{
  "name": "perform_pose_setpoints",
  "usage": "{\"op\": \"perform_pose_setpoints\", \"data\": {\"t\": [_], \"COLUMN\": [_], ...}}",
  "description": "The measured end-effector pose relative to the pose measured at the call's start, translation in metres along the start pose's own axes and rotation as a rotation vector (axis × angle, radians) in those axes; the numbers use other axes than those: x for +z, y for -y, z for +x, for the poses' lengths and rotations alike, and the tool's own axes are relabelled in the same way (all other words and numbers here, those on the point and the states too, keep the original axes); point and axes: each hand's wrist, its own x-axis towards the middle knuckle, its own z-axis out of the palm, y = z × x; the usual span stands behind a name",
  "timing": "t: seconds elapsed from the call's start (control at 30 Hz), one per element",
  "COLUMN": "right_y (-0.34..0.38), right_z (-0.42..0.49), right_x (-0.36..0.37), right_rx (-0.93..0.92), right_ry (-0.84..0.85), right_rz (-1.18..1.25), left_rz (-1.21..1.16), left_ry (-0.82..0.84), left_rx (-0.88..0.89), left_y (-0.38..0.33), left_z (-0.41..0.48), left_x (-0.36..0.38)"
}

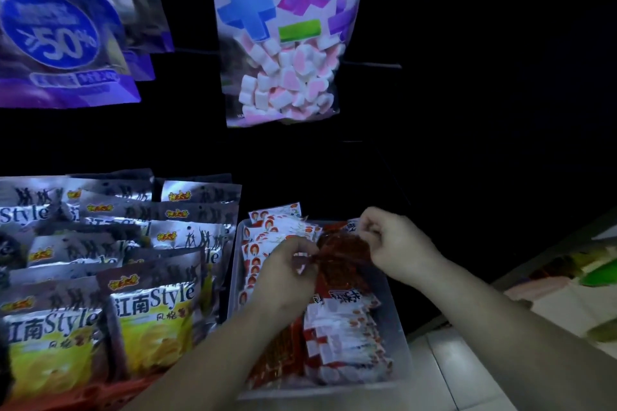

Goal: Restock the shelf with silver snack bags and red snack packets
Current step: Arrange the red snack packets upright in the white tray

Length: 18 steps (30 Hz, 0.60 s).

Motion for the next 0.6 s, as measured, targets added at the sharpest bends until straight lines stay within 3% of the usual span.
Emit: {"op": "perform_pose_setpoints", "data": {"t": [0.1,0.23,0.3,0.4,0.43,0.6], "right_y": [-0.016,-0.03,-0.036,-0.04,-0.039,-0.033], "right_z": [-0.005,-0.011,-0.002,0.018,0.027,0.06], "right_x": [0.032,0.059,0.054,0.045,0.046,0.076], "right_rx": [0.05,0.201,0.205,0.152,0.187,0.365], "right_ry": [0.147,0.516,0.386,-0.079,-0.141,-0.037], "right_rz": [-0.172,-0.007,0.053,-0.044,-0.071,-0.12], "left_rz": [-0.028,-0.042,-0.059,-0.046,-0.048,-0.095], "left_ry": [0.019,0.041,0.028,-0.006,-0.022,-0.068], "left_rx": [-0.068,-0.09,-0.087,-0.087,-0.097,-0.145], "left_y": [0.017,0.027,0.03,0.032,0.034,0.038], "left_z": [0.008,0.016,0.019,0.022,0.024,0.029], "left_x": [0.002,0.005,0.01,0.015,0.016,0.014]}}
